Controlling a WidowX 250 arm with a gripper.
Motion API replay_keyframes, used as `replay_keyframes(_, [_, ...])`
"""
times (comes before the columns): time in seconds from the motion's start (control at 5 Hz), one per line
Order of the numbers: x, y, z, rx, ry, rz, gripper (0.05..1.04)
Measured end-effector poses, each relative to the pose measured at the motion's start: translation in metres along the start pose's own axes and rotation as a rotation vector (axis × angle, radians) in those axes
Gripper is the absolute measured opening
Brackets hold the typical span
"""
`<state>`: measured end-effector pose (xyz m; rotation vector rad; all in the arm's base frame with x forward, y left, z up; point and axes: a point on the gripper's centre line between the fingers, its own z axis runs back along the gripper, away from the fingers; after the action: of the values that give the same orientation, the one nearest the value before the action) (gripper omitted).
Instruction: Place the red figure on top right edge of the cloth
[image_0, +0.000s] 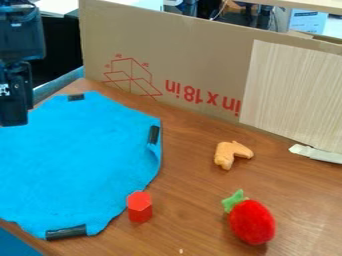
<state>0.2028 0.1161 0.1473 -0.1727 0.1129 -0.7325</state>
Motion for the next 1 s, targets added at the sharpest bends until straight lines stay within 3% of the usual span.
replay_keyframes(0.2, [0.002,0.000,-0.006,-0.024,0.000,0.009,0.999])
replay_keyframes(0.4, [0.037,-0.015,-0.017,-0.046,-0.043,0.016,0.999])
replay_keyframes(0.6, [0.057,-0.022,-0.030,-0.037,-0.078,0.053,0.999])
replay_keyframes(0.8, [0.086,-0.026,-0.042,0.001,-0.158,0.066,0.999])
replay_keyframes(1.0, [0.121,-0.016,-0.056,0.158,-0.316,0.089,0.999])
